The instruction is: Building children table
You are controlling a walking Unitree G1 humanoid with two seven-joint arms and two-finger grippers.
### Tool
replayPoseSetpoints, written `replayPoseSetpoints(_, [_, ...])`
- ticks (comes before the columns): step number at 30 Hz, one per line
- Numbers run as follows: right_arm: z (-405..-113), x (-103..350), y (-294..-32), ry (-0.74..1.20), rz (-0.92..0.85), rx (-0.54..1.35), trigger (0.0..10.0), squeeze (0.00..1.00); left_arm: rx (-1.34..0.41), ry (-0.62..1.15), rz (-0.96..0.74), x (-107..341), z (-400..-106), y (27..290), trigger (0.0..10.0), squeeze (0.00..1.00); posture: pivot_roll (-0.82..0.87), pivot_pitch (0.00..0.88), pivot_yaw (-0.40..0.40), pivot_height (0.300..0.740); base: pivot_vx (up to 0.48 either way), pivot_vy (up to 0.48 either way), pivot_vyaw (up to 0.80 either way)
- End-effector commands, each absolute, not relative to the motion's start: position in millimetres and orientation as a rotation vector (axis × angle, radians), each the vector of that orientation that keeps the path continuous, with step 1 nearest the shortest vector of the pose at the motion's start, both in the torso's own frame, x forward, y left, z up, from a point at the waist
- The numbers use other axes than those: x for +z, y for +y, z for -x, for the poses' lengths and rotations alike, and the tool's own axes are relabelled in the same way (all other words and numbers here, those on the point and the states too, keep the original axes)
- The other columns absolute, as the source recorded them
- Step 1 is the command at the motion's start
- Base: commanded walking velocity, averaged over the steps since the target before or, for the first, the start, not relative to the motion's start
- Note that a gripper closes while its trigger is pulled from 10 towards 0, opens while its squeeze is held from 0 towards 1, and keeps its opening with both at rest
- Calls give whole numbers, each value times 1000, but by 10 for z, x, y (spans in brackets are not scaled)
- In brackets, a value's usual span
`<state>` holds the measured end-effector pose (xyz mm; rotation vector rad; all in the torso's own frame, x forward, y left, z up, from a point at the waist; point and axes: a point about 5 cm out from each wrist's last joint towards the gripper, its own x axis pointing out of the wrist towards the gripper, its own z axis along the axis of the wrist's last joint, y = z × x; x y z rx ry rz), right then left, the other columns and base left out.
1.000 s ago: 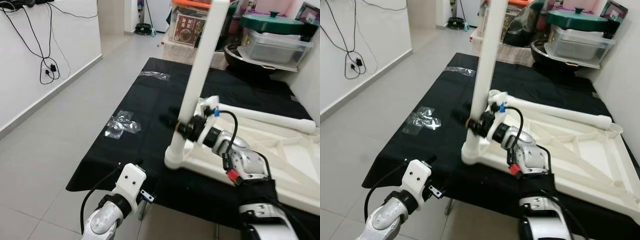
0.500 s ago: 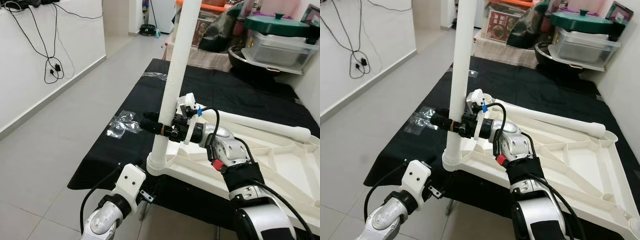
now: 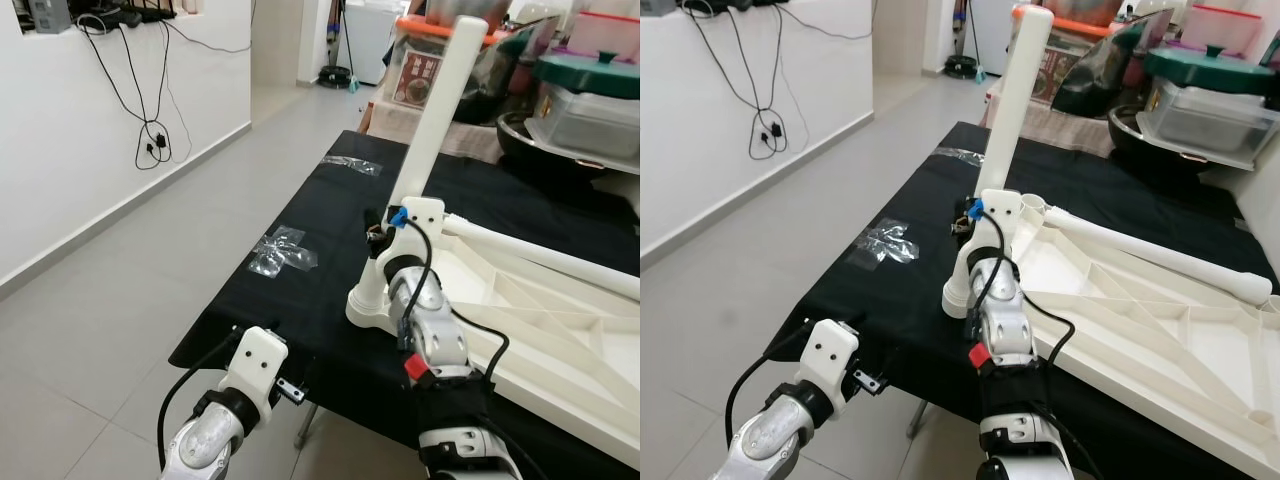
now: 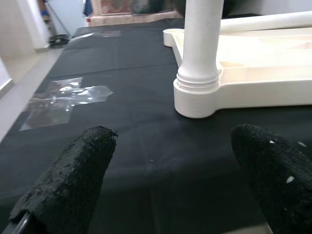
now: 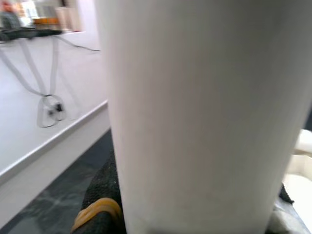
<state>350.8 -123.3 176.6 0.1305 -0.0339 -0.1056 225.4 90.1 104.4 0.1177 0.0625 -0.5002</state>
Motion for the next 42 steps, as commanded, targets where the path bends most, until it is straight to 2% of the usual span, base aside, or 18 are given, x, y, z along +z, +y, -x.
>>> replayPoseSetpoints(1, [-3363, 1417, -1353, 93, -139, -291, 0, 0, -507, 68, -117, 1022, -2236, 877, 10000, 0, 108, 0, -119, 740, 0, 0, 0])
replayPoseSetpoints(5, [-3358, 1385, -1289, 111, -149, -314, 0, 0, -507, 67, -116, 1020, -2236, 872, 10000, 0, 108, 0, -120, 740, 0, 0, 0])
replayPoseSetpoints(6, [-3405, 1457, -1156, 82, -216, -246, 10000, 0, -508, 69, -115, 1015, -2233, 869, 10000, 0, 106, 0, -120, 740, 0, 0, 0])
replayPoseSetpoints(8, [-3405, 1457, -1156, 82, -216, -246, 10000, 0, -508, 69, -115, 1015, -2233, 869, 10000, 0, 106, 0, -120, 740, 0, 0, 0])
replayPoseSetpoints(9, [-3427, 1523, -1110, 44, -249, -194, 10000, 302, -509, 69, -114, 1014, -2230, 869, 10000, 0, 105, 0, -121, 740, 0, 0, 0])
replayPoseSetpoints(10, [-3453, 1644, -1096, -16, -269, -145, 10000, 1000, -510, 70, -113, 1014, -2229, 869, 10000, 0, 104, 0, -120, 740, 0, 0, 0])
replayPoseSetpoints(11, [-3464, 1724, -1098, -55, -276, -119, 10000, 1000, -510, 70, -112, 1014, -2229, 869, 10000, 0, 104, 0, -120, 740, 0, 0, 0])
replayPoseSetpoints(12, [-3470, 1774, -1100, -79, -279, -104, 10000, 0, -510, 71, -112, 1014, -2229, 869, 10000, 0, 104, 0, -120, 740, 0, 0, 0])
replayPoseSetpoints(14, [-3501, 1857, -1118, -121, -243, -63, 10000, 0, -510, 70, -112, 1016, -2231, 869, 10000, 0, 103, 0, -122, 740, 0, 0, 0])
replayPoseSetpoints(16, [-3576, 2089, -1044, -196, -261, 242, 10000, 0, -508, 70, -111, 1016, -2241, 877, 10000, 0, 101, 0, -118, 740, 0, 0, 0])
replayPoseSetpoints(18, [-3563, 2183, -957, -178, -325, 541, 10000, 0, -508, 70, -110, 1017, -2248, 883, 10000, 0, 99, 0, -117, 740, 0, 0, 0])
replayPoseSetpoints(19, [-3563, 2183, -957, -178, -325, 541, 10000, 0, -508, 70, -110, 1017, -2248, 883, 10000, 0, 99, 0, -117, 740, 0, 0, 0])
replayPoseSetpoints(24, [-3373, 2056, -1014, -18, -175, 1069, 10000, 0, -509, 61, -109, 1028, -2251, 890, 10000, 0, 108, 0, -121, 740, 0, 0, 0])
replayPoseSetpoints(29, [-3296, 2022, -1042, 28, -141, 1260, 10000, 0, -507, 61, -112, 1030, -2247, 892, 10000, 0, 113, 0, -121, 740, 0, 0, 0])
replayPoseSetpoints(32, [-3312, 2082, -1029, 33, -195, 1417, 10000, 0, -507, 61, -114, 1031, -2244, 892, 10000, 0, 120, 0, -121, 740, 0, 0, 0])
replayPoseSetpoints(38, [-3398, 2086, -981, 40, -195, 1465, 10000, 0, -507, 62, -118, 1030, -2240, 890, 10000, 0, 124, 0, -122, 740, 0, 0, 0])
replayPoseSetpoints(39, [-3486, 2022, -937, 42, -178, 1344, 0, 0, -506, 62, -117, 1031, -2235, 884, 10000, 0, 126, 0, -127, 740, 0, 0, 0])
replayPoseSetpoints(42, [-3512, 1999, -927, 46, -179, 1301, 0, 0, -506, 62, -117, 1032, -2233, 881, 10000, 0, 126, 0, -127, 740, 0, 0, 0])
